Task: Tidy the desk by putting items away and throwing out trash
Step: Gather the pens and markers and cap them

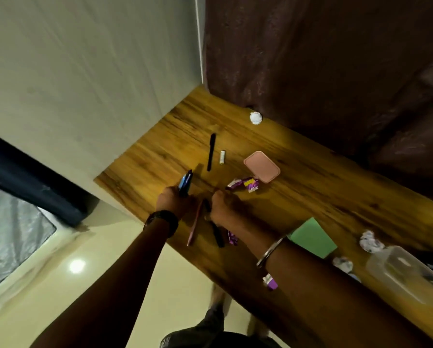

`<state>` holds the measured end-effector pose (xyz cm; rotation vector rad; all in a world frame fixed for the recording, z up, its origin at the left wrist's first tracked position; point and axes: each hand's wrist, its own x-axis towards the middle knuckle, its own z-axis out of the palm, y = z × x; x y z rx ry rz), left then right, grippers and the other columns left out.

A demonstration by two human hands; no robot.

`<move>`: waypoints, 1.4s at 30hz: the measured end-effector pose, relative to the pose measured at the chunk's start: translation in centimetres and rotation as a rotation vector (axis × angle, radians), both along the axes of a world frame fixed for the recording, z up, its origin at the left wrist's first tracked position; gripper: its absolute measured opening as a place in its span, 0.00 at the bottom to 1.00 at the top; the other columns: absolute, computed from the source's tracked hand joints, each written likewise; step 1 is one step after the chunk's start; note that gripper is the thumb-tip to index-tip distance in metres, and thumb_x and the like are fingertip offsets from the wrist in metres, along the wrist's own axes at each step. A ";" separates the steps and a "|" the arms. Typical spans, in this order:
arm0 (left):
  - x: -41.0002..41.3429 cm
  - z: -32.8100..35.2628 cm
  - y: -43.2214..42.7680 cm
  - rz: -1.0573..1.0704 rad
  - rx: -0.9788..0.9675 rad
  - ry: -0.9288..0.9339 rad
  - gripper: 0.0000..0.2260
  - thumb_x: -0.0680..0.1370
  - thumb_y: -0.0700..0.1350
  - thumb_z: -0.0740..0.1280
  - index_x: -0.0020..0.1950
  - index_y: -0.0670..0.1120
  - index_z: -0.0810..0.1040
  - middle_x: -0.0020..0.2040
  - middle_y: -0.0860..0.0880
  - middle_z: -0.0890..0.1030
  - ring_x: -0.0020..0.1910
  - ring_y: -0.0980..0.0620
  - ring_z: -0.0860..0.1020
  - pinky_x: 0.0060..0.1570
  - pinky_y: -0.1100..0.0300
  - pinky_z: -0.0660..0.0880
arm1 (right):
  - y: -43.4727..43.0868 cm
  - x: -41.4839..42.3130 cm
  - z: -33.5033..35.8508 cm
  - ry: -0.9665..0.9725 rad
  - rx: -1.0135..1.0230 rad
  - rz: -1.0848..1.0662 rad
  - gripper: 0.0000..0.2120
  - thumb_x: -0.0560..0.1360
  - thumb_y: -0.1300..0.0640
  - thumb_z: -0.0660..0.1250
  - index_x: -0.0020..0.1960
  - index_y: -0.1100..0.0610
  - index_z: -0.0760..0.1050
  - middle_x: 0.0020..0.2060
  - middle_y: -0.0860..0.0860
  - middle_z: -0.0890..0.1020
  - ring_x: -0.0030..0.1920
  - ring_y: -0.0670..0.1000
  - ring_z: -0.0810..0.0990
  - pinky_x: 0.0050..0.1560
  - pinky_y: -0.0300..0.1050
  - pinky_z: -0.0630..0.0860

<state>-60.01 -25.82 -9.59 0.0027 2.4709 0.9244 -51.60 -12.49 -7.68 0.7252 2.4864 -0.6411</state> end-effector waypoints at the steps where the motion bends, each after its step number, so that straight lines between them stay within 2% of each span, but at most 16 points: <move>1: 0.3 0.1 -0.4 -0.028 -0.051 0.000 0.18 0.70 0.58 0.75 0.50 0.45 0.80 0.43 0.44 0.83 0.42 0.43 0.82 0.35 0.55 0.77 | 0.1 -0.1 -0.1 -0.003 -0.029 -0.017 0.21 0.75 0.54 0.74 0.65 0.58 0.76 0.64 0.60 0.80 0.62 0.62 0.81 0.61 0.58 0.80; 3: 1.1 0.2 -0.8 -0.071 -0.121 -0.012 0.20 0.71 0.61 0.74 0.50 0.46 0.77 0.44 0.46 0.82 0.42 0.45 0.81 0.38 0.54 0.79 | 0.8 -0.1 0.2 0.020 -0.159 -0.106 0.11 0.73 0.52 0.73 0.51 0.57 0.79 0.48 0.57 0.86 0.46 0.57 0.86 0.45 0.49 0.84; 5: 2.1 0.2 -0.8 -0.092 -0.172 -0.015 0.21 0.72 0.63 0.72 0.50 0.47 0.76 0.43 0.48 0.81 0.40 0.48 0.81 0.37 0.54 0.81 | 1.7 -0.6 1.4 0.057 -0.263 -0.208 0.13 0.74 0.48 0.72 0.42 0.58 0.77 0.35 0.54 0.84 0.32 0.52 0.82 0.31 0.43 0.76; 6: 2.7 0.3 -0.7 -0.111 -0.208 -0.003 0.21 0.72 0.65 0.71 0.49 0.48 0.75 0.43 0.48 0.80 0.39 0.49 0.80 0.34 0.56 0.79 | 2.3 -1.1 2.0 0.092 -0.293 -0.244 0.16 0.74 0.45 0.70 0.41 0.58 0.77 0.34 0.54 0.82 0.31 0.52 0.80 0.31 0.43 0.73; 9: 3.8 -0.5 -0.6 -0.213 -0.328 0.077 0.22 0.72 0.66 0.68 0.48 0.48 0.75 0.42 0.49 0.79 0.36 0.48 0.78 0.31 0.58 0.73 | 3.5 -3.0 2.7 0.175 -0.348 -0.309 0.19 0.76 0.43 0.63 0.50 0.59 0.80 0.40 0.55 0.82 0.38 0.56 0.81 0.36 0.49 0.75; 13: 3.8 -0.8 0.0 -0.215 -0.284 0.076 0.11 0.77 0.53 0.66 0.46 0.46 0.75 0.42 0.46 0.81 0.30 0.52 0.73 0.28 0.59 0.68 | 3.9 -4.9 2.3 0.256 -0.475 -0.413 0.18 0.84 0.52 0.58 0.70 0.58 0.72 0.42 0.58 0.85 0.34 0.56 0.84 0.31 0.45 0.78; 18: 2.1 0.5 0.9 0.042 0.088 0.056 0.10 0.75 0.50 0.67 0.48 0.43 0.78 0.40 0.44 0.82 0.37 0.45 0.80 0.34 0.54 0.76 | 3.4 -8.0 1.5 0.401 -0.090 -0.283 0.13 0.80 0.56 0.67 0.62 0.60 0.78 0.60 0.59 0.82 0.61 0.63 0.81 0.53 0.52 0.78; 21: 0.7 1.2 1.2 0.199 0.346 -0.035 0.11 0.76 0.48 0.65 0.56 0.46 0.78 0.39 0.45 0.82 0.32 0.48 0.79 0.30 0.55 0.76 | 3.2 -9.9 1.6 0.340 0.020 -0.196 0.16 0.81 0.54 0.69 0.66 0.60 0.77 0.64 0.60 0.80 0.63 0.62 0.80 0.52 0.51 0.78; 25: -1.5 2.1 1.7 0.284 0.633 -0.151 0.15 0.79 0.48 0.68 0.65 0.50 0.73 0.40 0.46 0.79 0.32 0.50 0.77 0.30 0.56 0.75 | 3.5 -12.1 1.6 0.264 0.117 -0.173 0.15 0.85 0.63 0.58 0.69 0.63 0.75 0.66 0.61 0.79 0.65 0.62 0.80 0.56 0.55 0.79; 28: -2.7 3.0 2.2 0.356 0.796 -0.239 0.14 0.80 0.46 0.69 0.65 0.51 0.72 0.41 0.46 0.78 0.31 0.50 0.78 0.35 0.53 0.80 | 3.4 -12.5 1.1 0.272 0.029 -0.247 0.16 0.85 0.64 0.58 0.69 0.64 0.75 0.65 0.62 0.80 0.64 0.62 0.81 0.56 0.54 0.79; 30: -3.2 3.4 2.6 0.378 0.816 -0.233 0.13 0.80 0.47 0.69 0.63 0.48 0.74 0.39 0.47 0.76 0.30 0.51 0.75 0.34 0.54 0.77 | 3.5 -12.0 1.1 0.302 -0.096 -0.353 0.15 0.81 0.62 0.66 0.66 0.62 0.78 0.61 0.60 0.83 0.61 0.61 0.83 0.51 0.52 0.79; 33: -3.7 3.6 3.8 0.403 0.840 -0.233 0.15 0.76 0.55 0.73 0.53 0.46 0.78 0.34 0.49 0.75 0.29 0.50 0.73 0.31 0.56 0.73 | 3.6 -9.9 1.7 0.420 -0.354 -0.482 0.07 0.73 0.56 0.74 0.49 0.58 0.84 0.43 0.53 0.85 0.44 0.54 0.84 0.37 0.43 0.73; 36: -3.2 4.2 6.0 0.349 0.850 -0.223 0.17 0.73 0.59 0.75 0.48 0.46 0.80 0.36 0.48 0.79 0.32 0.50 0.76 0.35 0.54 0.74 | 3.9 -6.6 3.2 0.524 -0.503 -0.455 0.05 0.74 0.54 0.73 0.39 0.51 0.81 0.35 0.46 0.83 0.36 0.46 0.81 0.38 0.43 0.75; 38: -2.4 4.5 8.0 0.277 0.872 -0.225 0.19 0.71 0.58 0.77 0.51 0.45 0.82 0.40 0.45 0.83 0.36 0.48 0.79 0.37 0.54 0.76 | 4.7 -4.5 3.9 0.562 -0.535 -0.383 0.04 0.75 0.56 0.71 0.44 0.48 0.81 0.39 0.45 0.84 0.42 0.47 0.83 0.43 0.47 0.80; 40: -1.4 4.7 10.3 0.228 0.841 -0.192 0.20 0.68 0.57 0.80 0.51 0.46 0.83 0.43 0.44 0.85 0.38 0.47 0.81 0.37 0.54 0.77 | 6.2 -2.4 4.8 0.554 -0.509 -0.320 0.11 0.77 0.58 0.69 0.59 0.52 0.81 0.50 0.48 0.85 0.51 0.48 0.83 0.49 0.46 0.79; 42: -0.2 5.2 13.0 0.180 0.783 -0.134 0.19 0.66 0.55 0.80 0.49 0.45 0.84 0.41 0.44 0.85 0.37 0.48 0.81 0.36 0.56 0.77 | 8.4 -0.4 5.4 0.533 -0.452 -0.311 0.16 0.79 0.59 0.67 0.66 0.56 0.77 0.55 0.51 0.83 0.54 0.50 0.82 0.51 0.44 0.77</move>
